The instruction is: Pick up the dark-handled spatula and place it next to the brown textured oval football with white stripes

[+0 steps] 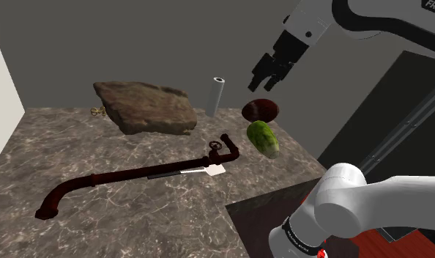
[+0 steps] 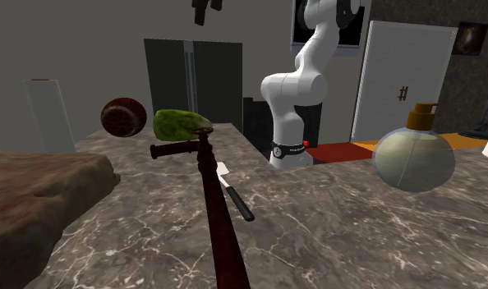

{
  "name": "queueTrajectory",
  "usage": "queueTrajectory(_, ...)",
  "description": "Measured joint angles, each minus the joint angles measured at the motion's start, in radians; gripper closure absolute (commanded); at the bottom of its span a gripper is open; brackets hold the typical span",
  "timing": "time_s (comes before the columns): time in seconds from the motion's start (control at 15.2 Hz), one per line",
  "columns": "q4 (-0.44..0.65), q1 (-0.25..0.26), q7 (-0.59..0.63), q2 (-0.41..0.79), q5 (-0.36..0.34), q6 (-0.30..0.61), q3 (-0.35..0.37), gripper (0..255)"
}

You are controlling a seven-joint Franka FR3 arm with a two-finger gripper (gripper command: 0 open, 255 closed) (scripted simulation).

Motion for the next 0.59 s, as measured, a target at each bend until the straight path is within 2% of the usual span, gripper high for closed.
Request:
queueTrajectory(0.2,-0.016,0.015,-0.018,0.013,-0.015,0.033,0.027,0)
queueTrajectory(0.59,-0.097,0.084,-0.077,0.072,-0.090,0.191,0.165,0)
